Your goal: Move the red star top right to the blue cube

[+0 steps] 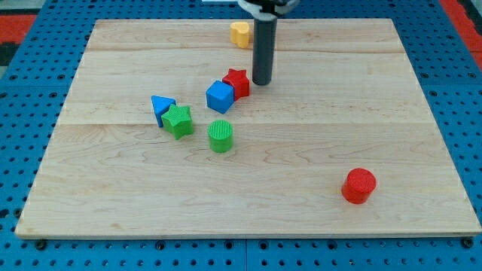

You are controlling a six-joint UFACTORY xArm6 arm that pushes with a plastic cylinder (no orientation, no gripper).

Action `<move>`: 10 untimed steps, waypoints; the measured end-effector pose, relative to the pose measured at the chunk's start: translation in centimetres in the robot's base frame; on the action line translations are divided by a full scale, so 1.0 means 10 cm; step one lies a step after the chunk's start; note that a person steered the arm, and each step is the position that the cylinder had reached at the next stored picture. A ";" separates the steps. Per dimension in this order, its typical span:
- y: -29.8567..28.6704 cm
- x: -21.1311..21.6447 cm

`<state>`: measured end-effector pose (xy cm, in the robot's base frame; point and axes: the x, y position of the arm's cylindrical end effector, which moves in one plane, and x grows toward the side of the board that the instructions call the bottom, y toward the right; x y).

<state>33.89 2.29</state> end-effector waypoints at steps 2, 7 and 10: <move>-0.83 0.28; -1.73 0.98; -1.09 0.62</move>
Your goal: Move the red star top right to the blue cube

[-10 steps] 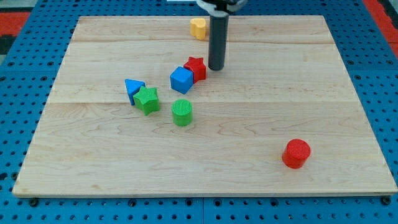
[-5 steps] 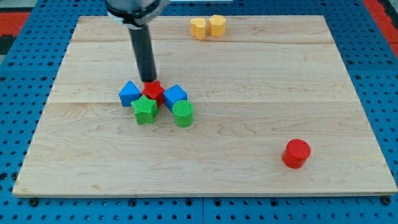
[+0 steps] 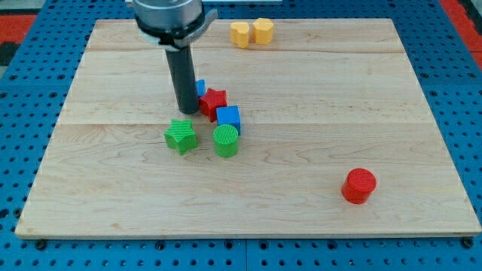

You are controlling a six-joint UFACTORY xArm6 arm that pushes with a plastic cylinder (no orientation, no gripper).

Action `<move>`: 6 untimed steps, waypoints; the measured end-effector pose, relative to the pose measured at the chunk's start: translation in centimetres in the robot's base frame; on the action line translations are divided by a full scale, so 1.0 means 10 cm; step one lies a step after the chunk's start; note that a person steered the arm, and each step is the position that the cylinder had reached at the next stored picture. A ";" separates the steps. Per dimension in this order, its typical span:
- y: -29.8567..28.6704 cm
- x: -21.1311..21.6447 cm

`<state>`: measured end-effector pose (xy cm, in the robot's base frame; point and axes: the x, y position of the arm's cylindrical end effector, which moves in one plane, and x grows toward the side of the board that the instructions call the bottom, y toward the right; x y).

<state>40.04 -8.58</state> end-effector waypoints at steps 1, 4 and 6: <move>-0.02 -0.06; 1.52 0.82; 1.10 0.83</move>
